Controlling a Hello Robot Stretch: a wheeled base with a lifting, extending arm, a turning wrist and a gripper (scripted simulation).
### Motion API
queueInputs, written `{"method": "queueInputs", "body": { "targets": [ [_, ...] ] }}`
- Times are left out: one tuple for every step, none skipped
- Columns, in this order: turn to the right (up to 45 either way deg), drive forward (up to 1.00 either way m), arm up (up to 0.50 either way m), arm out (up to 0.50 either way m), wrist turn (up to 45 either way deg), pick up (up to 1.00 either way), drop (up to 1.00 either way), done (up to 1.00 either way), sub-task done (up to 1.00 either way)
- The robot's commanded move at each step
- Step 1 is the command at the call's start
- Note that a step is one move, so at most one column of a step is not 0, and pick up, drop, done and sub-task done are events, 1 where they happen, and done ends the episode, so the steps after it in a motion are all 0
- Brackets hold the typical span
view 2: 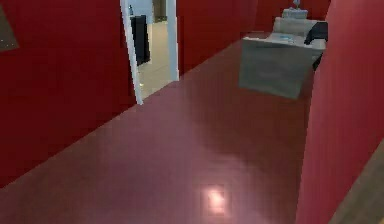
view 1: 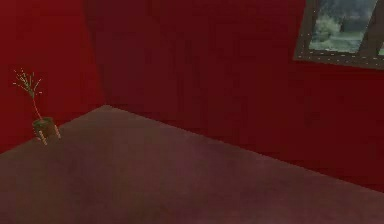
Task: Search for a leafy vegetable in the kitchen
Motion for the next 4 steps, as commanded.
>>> {"method": "queueInputs", "body": {
  "targets": [
    [45.0,0.0,0.0,0.0,0.0,0.0,0.0,0.0,0.0],
    [24.0,0.0,0.0,0.0,0.0,0.0,0.0,0.0,0.0],
    [0.0,0.3,0.0,0.0,0.0,0.0,0.0,0.0,0.0],
    [15.0,0.0,0.0,0.0,0.0,0.0,0.0,0.0,0.0]
  ]
}}
